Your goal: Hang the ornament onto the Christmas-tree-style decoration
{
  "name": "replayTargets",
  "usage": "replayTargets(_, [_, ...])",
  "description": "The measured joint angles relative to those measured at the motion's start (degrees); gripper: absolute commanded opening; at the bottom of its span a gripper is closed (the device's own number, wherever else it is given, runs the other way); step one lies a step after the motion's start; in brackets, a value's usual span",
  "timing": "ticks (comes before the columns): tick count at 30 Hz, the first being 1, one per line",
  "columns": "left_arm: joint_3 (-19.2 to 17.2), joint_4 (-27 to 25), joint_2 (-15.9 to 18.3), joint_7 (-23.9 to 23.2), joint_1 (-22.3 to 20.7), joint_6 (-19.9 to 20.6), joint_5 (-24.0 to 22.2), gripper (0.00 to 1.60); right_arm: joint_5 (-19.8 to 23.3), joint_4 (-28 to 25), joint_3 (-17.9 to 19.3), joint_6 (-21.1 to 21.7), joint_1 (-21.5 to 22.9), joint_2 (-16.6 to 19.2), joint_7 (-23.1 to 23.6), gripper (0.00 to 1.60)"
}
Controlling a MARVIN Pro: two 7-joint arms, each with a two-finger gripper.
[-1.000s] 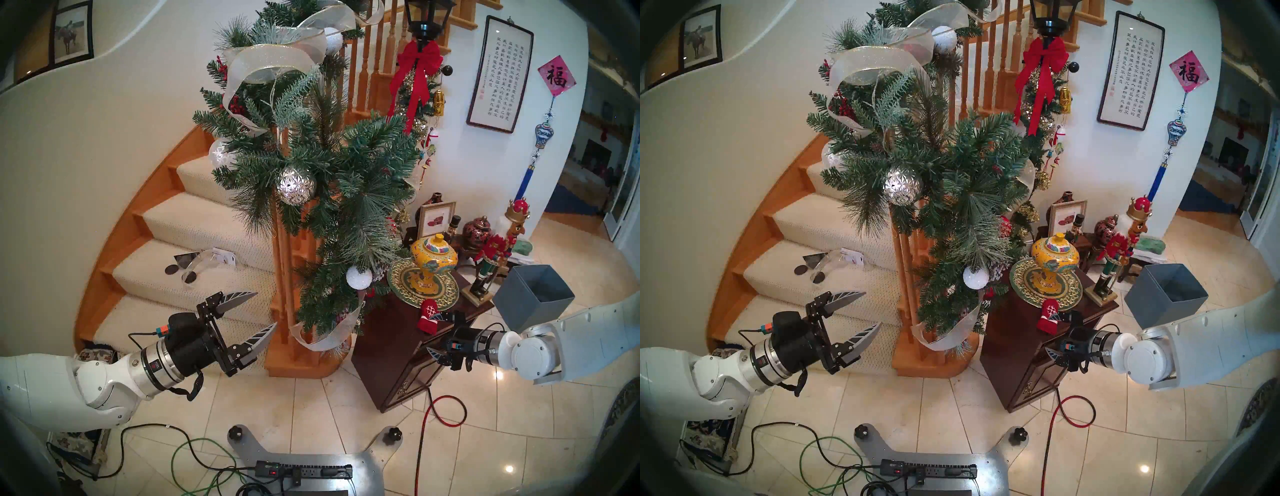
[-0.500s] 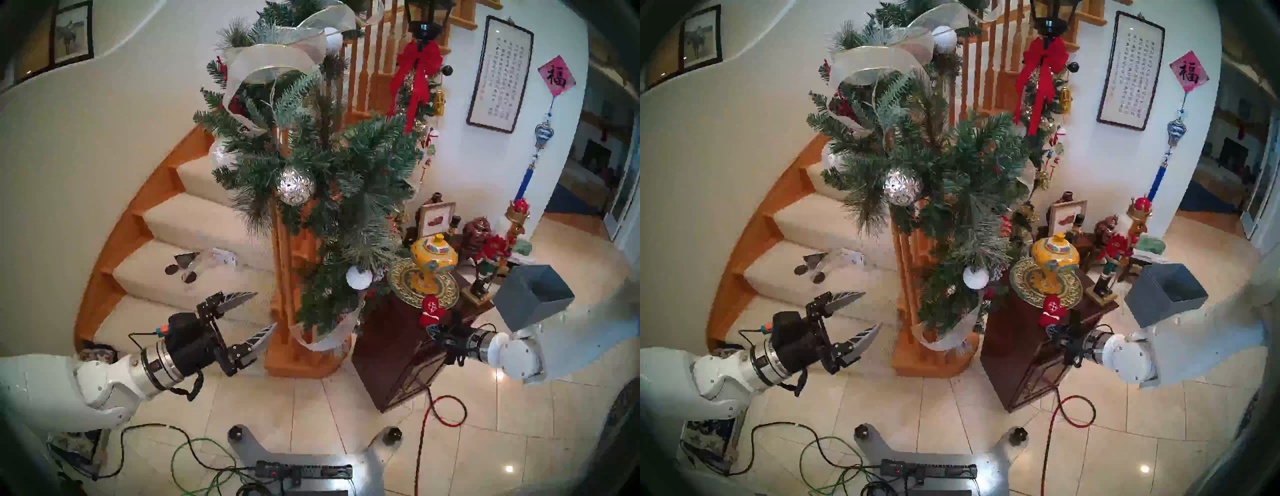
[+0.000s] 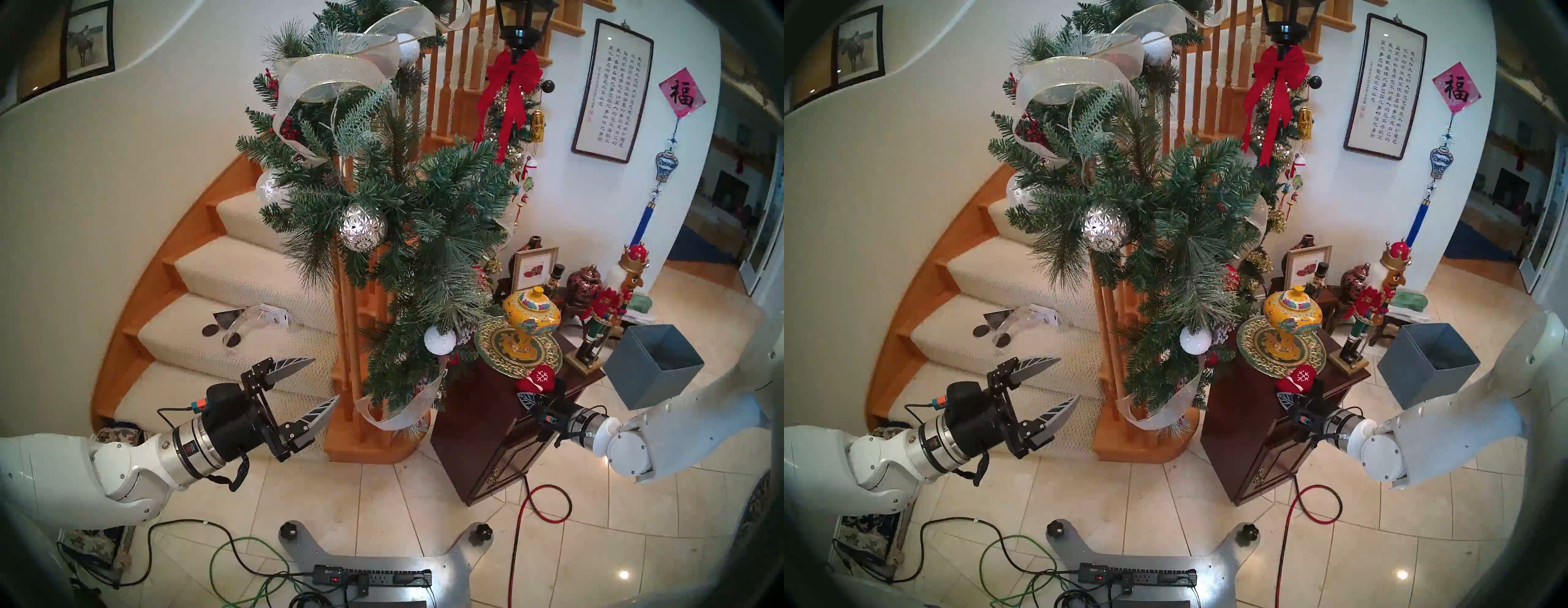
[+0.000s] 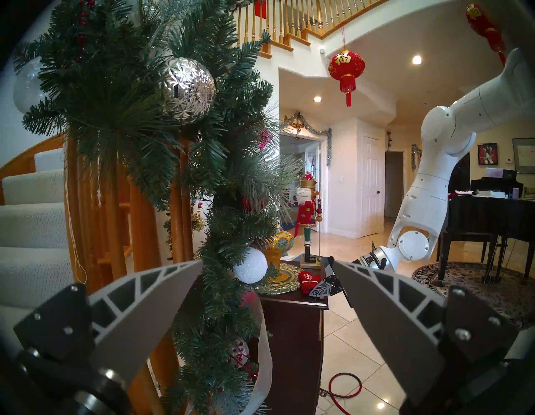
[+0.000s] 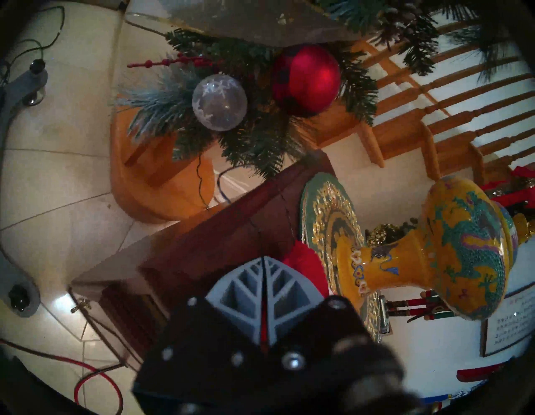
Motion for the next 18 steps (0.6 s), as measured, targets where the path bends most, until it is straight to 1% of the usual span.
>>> replayTargets(4, [0.00,0.00,0.00,-0.04,0.00,0.00,0.00,1.60,-3.29,-2.12,-0.57,-0.44,0.12,0.61,-2.40,0.00])
replayTargets(10, [0.00,0.00,0.00,-0.06,0.00,0.00,-0.01,1.60,-7.07,-5.84,-2.26,-0.33,1.72,2.32,-4.25,0.00])
replayTargets(18, [0.00,0.00,0.00,-0.06,0.00,0.00,-0.01,1.60,-10.71,-10.52,-4.21,0.37,5.69,5.62,-5.72,0.00])
